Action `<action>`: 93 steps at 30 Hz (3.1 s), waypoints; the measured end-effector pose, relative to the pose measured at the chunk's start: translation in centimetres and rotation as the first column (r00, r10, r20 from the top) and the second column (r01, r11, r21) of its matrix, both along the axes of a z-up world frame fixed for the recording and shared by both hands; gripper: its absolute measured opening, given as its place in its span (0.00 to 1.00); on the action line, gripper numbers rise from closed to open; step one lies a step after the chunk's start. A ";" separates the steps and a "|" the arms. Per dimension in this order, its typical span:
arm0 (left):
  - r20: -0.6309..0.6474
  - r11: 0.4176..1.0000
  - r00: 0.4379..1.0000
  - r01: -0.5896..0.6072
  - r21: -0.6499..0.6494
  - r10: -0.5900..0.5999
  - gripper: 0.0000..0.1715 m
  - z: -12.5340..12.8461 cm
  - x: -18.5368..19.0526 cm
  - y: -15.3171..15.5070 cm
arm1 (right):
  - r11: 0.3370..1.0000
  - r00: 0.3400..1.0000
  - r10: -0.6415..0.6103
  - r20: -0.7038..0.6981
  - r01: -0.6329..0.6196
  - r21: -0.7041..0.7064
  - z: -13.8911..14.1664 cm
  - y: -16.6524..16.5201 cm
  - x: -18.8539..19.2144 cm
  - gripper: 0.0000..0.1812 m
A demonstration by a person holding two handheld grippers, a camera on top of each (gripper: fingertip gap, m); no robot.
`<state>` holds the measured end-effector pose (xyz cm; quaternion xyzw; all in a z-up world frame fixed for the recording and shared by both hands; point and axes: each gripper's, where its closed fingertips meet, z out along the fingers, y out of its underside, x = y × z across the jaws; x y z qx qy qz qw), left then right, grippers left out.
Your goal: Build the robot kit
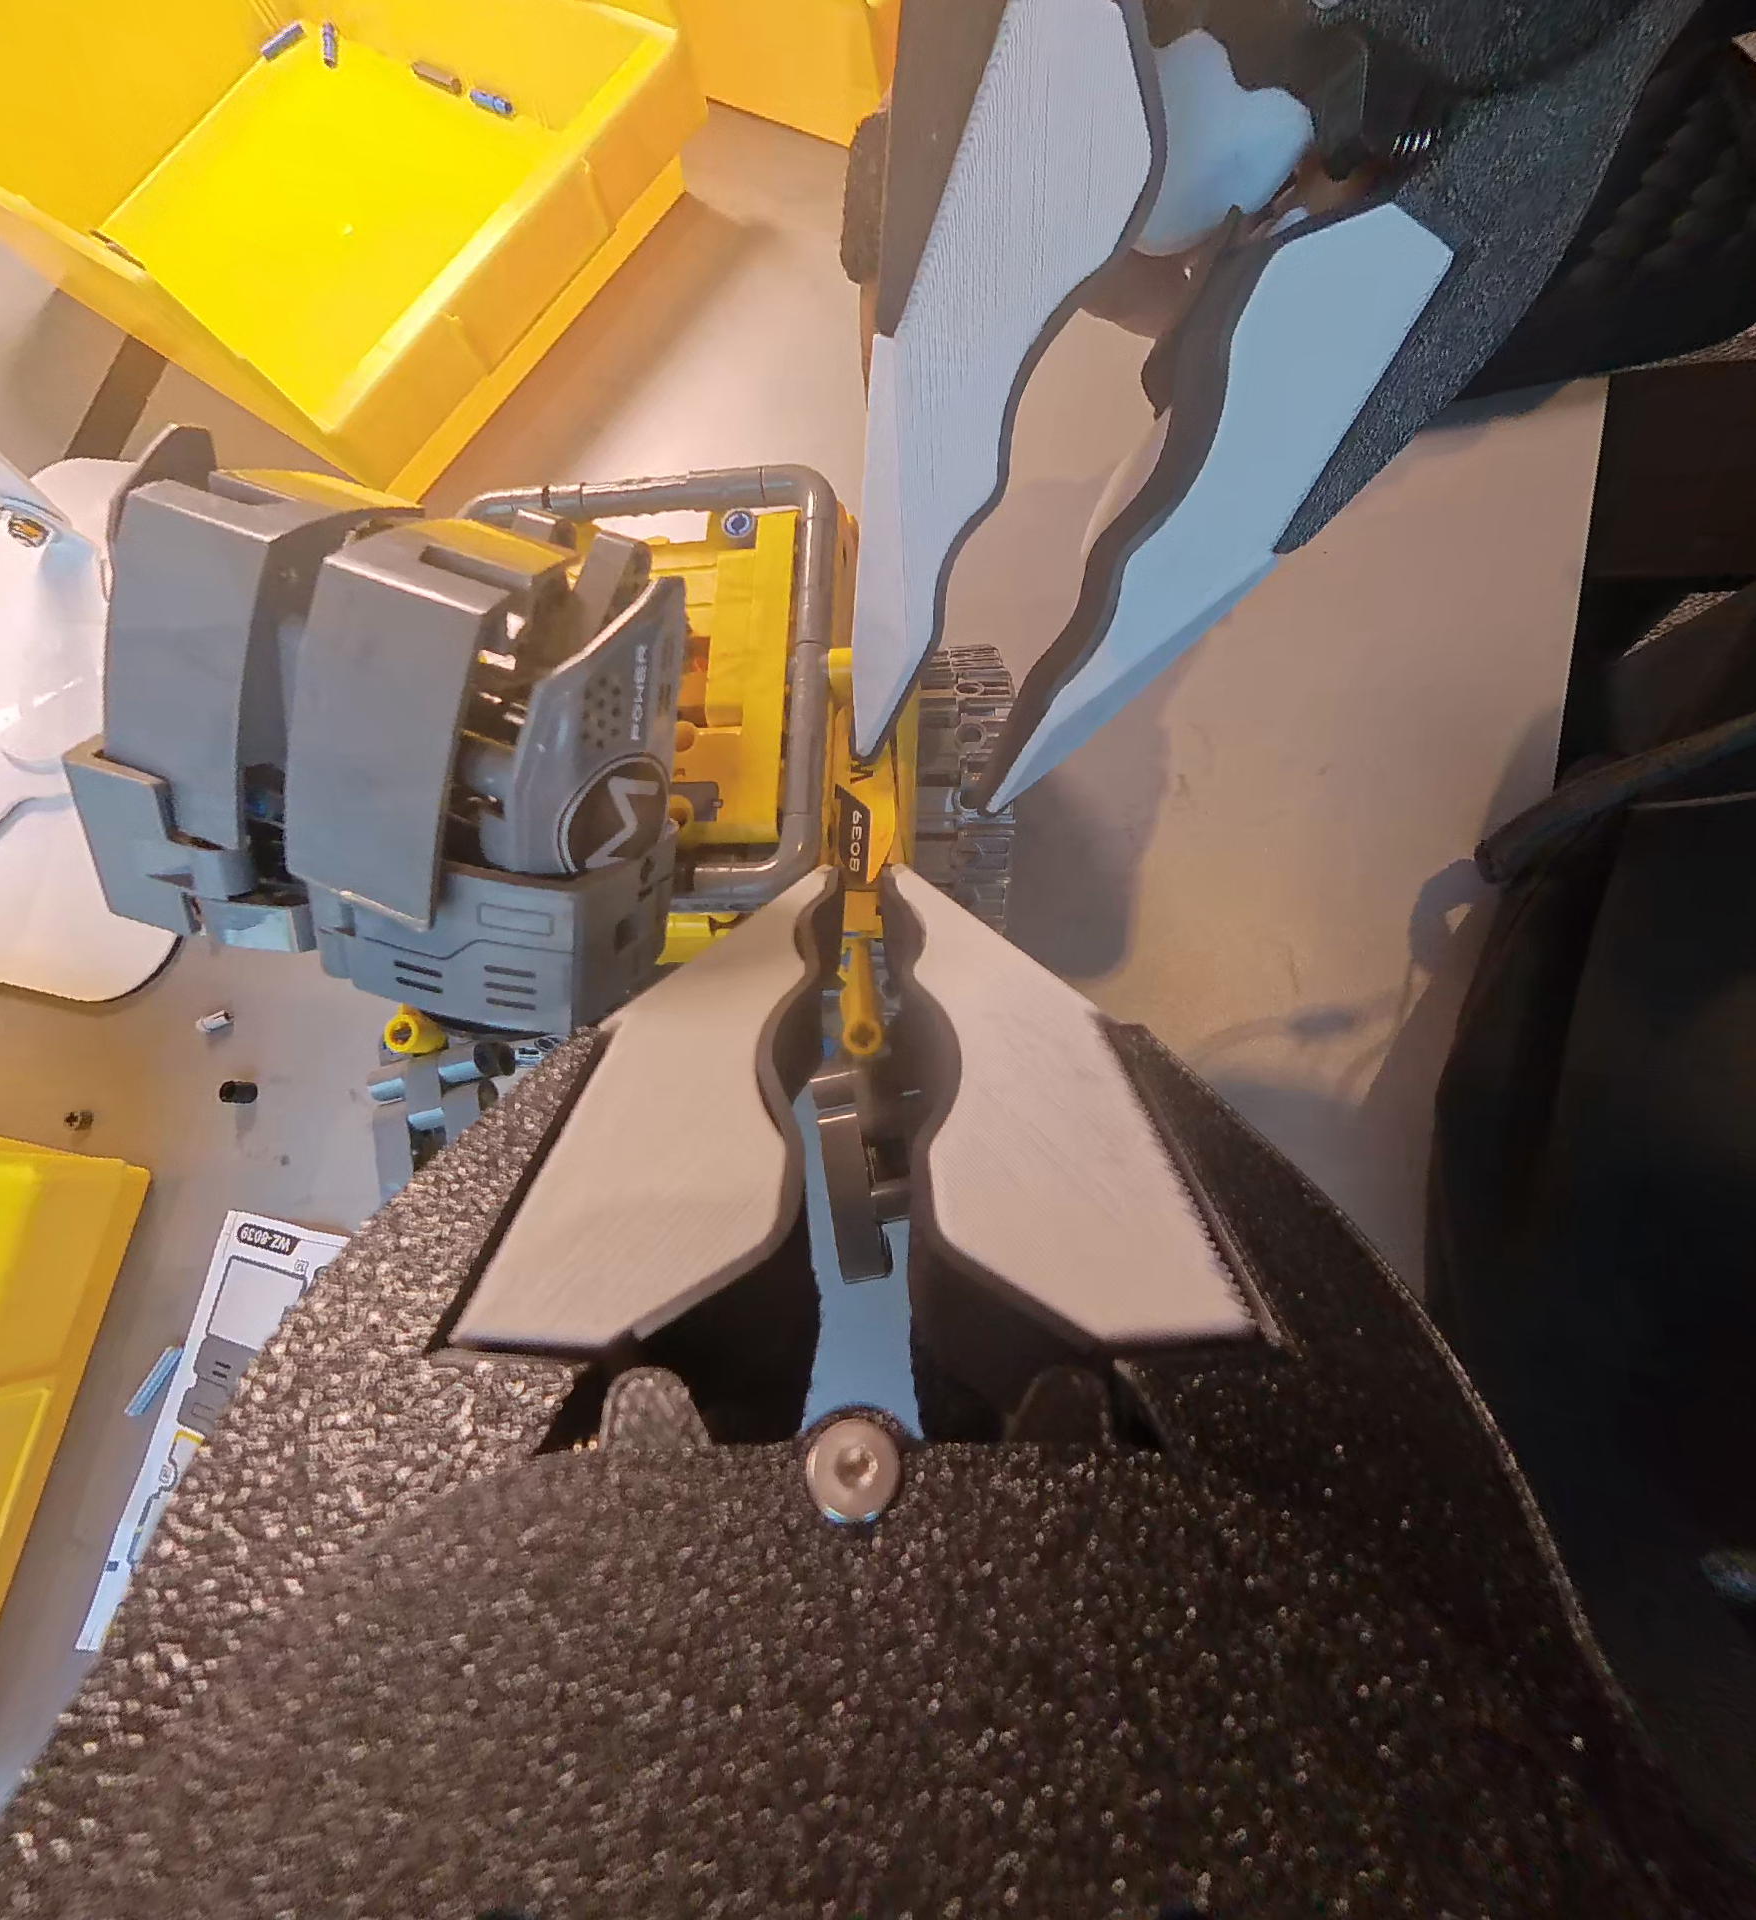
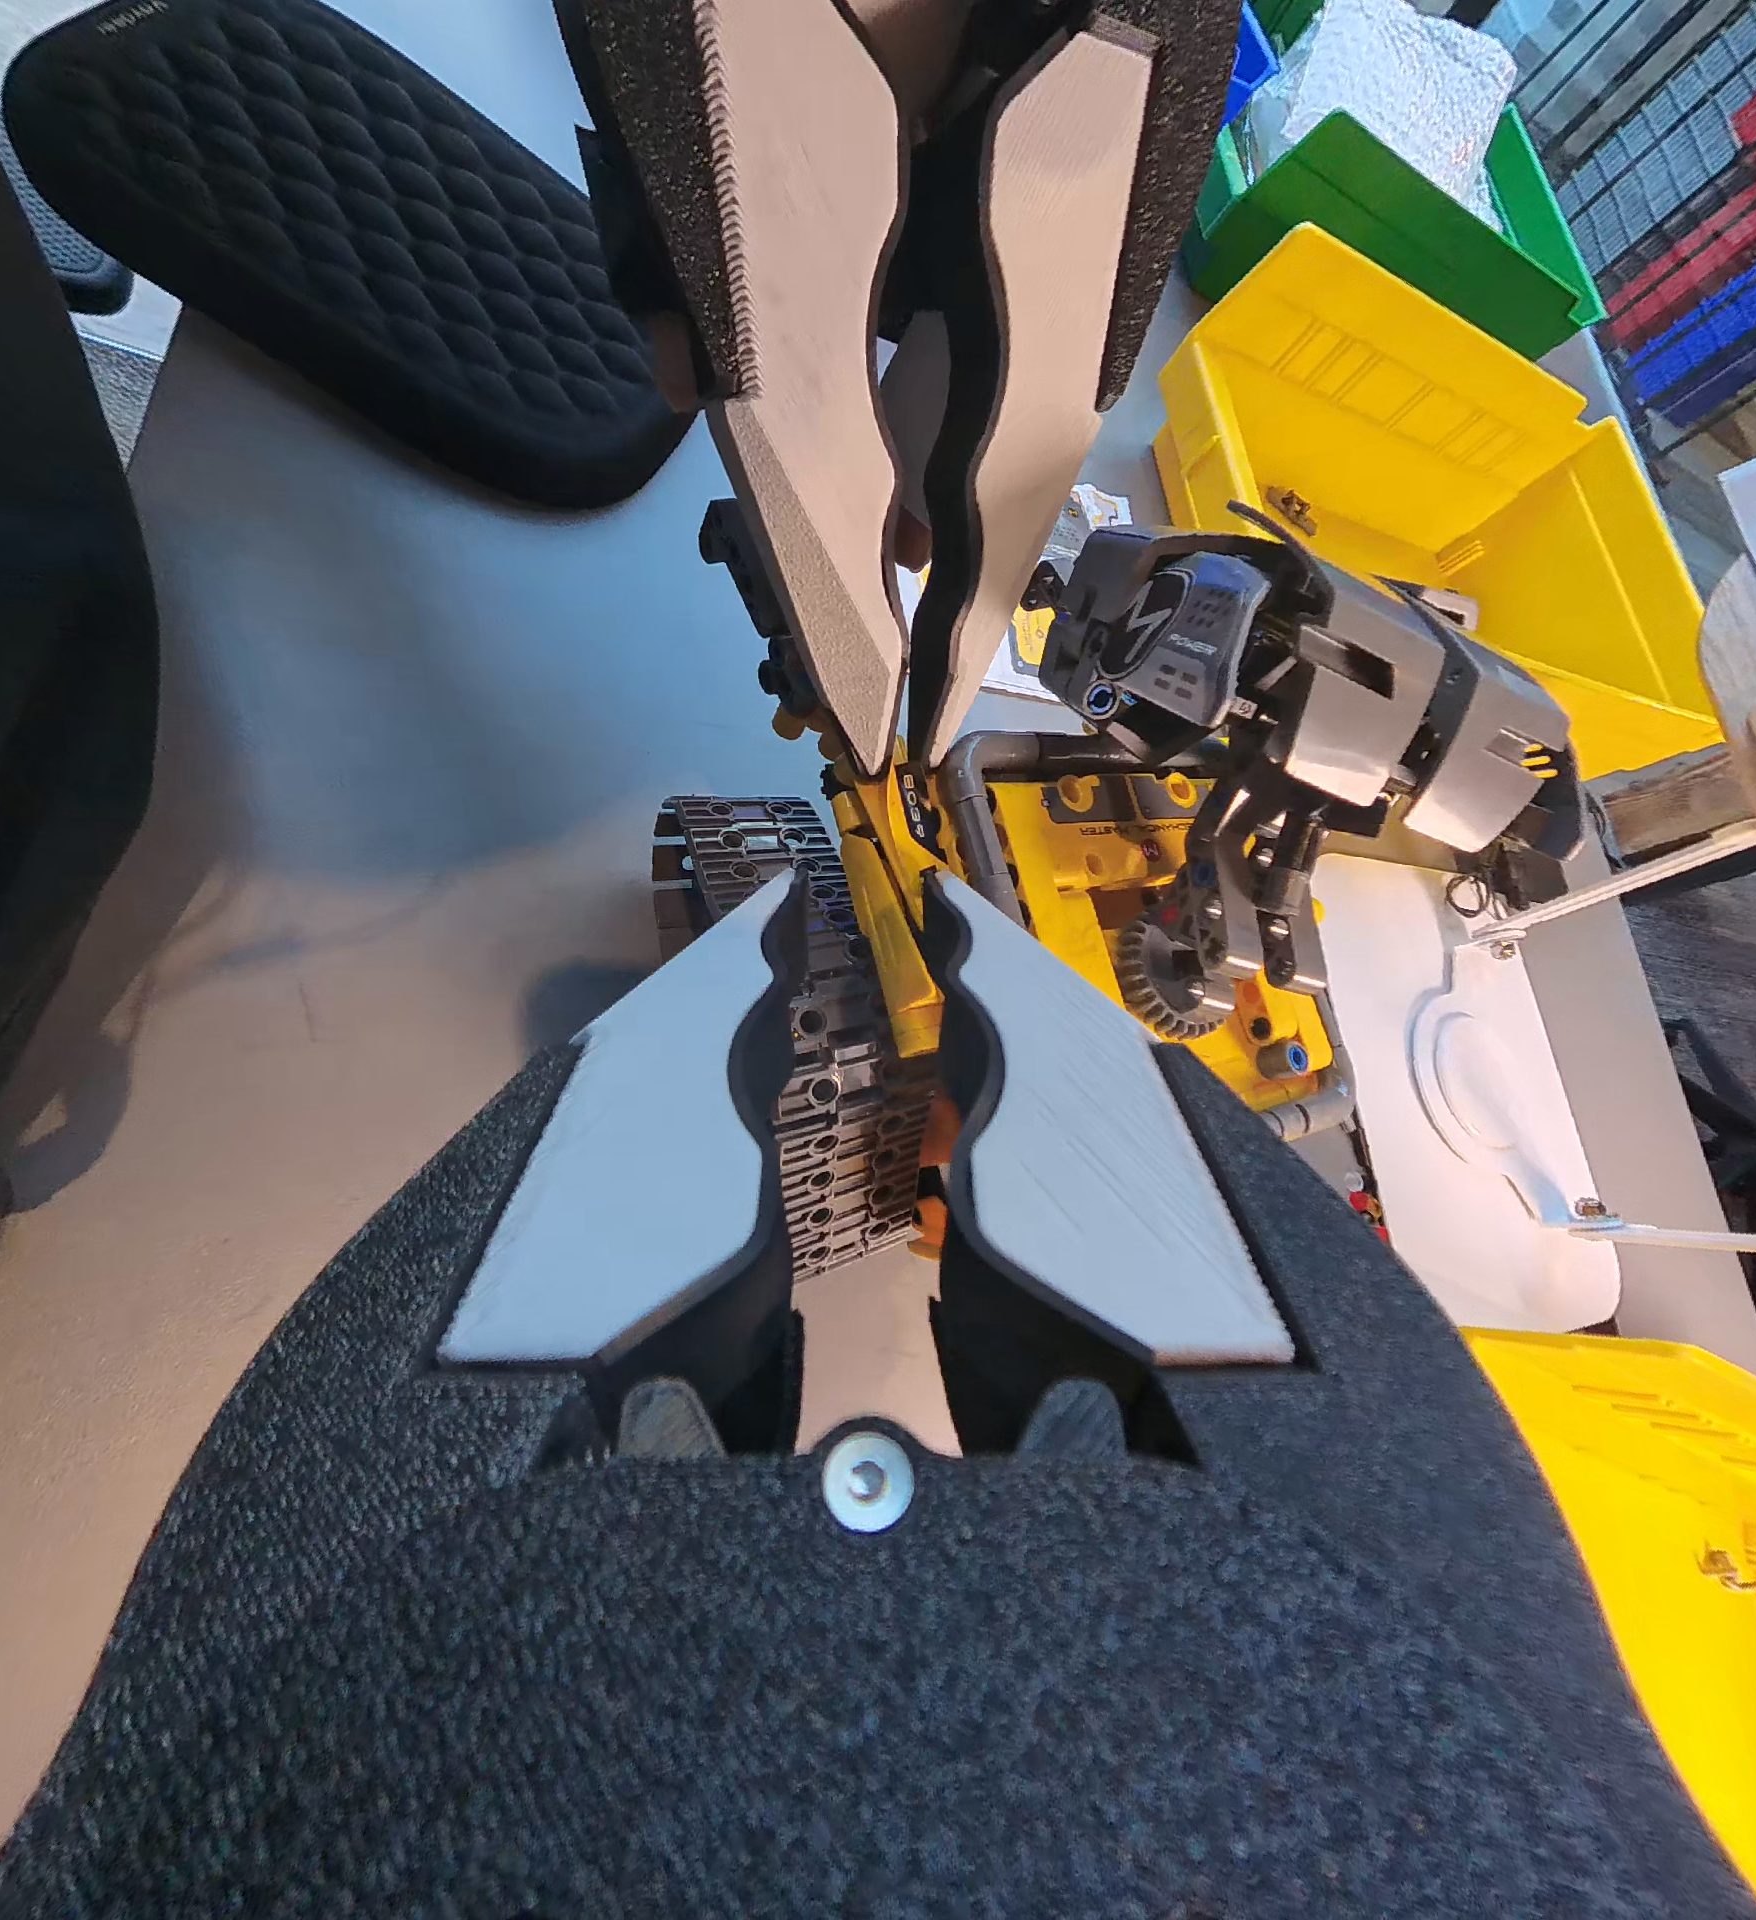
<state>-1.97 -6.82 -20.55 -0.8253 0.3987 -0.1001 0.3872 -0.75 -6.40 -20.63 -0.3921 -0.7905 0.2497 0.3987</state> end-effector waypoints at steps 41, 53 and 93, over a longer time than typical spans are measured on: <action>0.001 1.000 1.000 -0.004 0.014 0.004 0.03 0.0 0.0 0.0 | 0.990 0.999 -0.038 -0.025 0.041 0.133 0.1 0.1 0.6 0.21; 0.004 1.000 1.000 -0.010 0.024 0.010 0.03 0.0 0.0 0.0 | 0.977 0.999 -0.005 -0.034 0.012 0.214 -0.9 -1.1 -0.2 0.23; 0.176 0.997 0.982 -0.072 -0.009 0.072 0.18 -0.2 -2.3 -1.5 | 0.835 0.984 0.157 -0.084 -0.087 0.544 -1.8 -2.5 -1.4 0.25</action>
